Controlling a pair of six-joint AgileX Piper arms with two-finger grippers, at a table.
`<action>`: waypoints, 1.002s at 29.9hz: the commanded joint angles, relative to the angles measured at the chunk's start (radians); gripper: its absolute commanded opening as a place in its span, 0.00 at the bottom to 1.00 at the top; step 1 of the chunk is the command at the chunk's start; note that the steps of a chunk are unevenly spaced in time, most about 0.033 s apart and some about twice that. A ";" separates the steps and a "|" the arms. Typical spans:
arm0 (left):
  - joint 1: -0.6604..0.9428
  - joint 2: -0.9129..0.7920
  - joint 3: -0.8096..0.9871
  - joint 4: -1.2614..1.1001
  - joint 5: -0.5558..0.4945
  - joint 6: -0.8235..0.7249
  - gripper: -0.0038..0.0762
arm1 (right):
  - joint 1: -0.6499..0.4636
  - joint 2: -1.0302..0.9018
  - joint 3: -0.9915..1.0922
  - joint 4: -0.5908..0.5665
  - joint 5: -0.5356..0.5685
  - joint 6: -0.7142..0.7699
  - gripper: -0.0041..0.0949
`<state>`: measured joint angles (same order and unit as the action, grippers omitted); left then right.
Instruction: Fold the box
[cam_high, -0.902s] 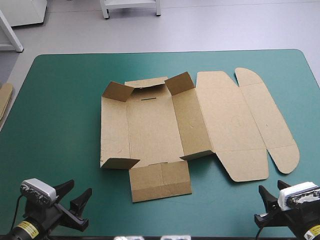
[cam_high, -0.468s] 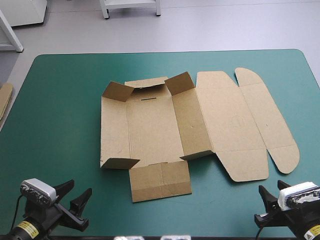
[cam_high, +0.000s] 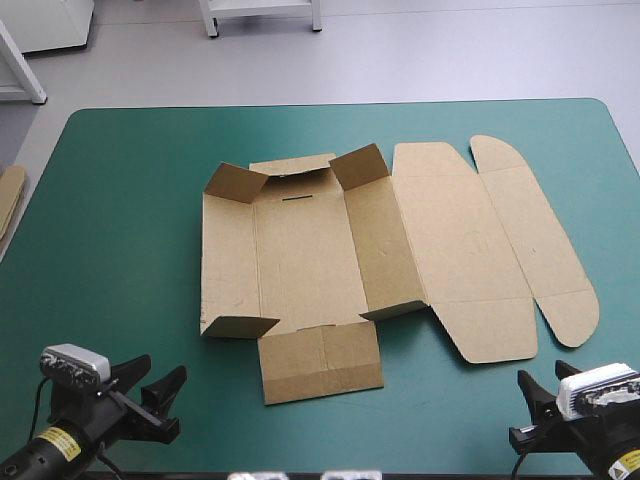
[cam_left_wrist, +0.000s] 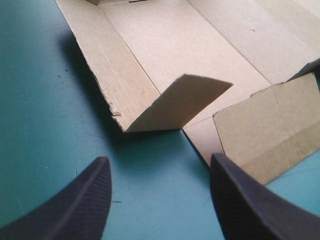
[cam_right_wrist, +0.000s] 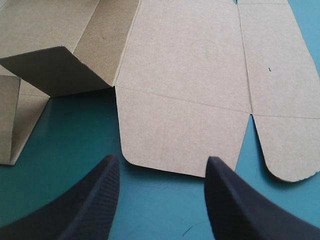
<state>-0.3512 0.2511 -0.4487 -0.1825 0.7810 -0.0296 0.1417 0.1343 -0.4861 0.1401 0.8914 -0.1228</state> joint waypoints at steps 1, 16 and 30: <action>-0.001 0.117 -0.093 -0.013 -0.080 -0.035 0.57 | 0.000 0.040 -0.026 0.000 -0.065 0.011 0.53; 0.080 0.777 -0.472 0.153 -0.043 -0.142 0.57 | 0.000 0.330 -0.181 0.001 -0.144 0.068 0.53; 0.480 1.063 -0.479 -0.528 0.064 0.438 0.58 | 0.000 0.428 -0.210 0.002 -0.203 0.066 0.53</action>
<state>0.1079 1.3130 -0.9122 -0.6226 0.8484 0.3504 0.1417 0.5531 -0.6605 0.1336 0.7667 -0.0528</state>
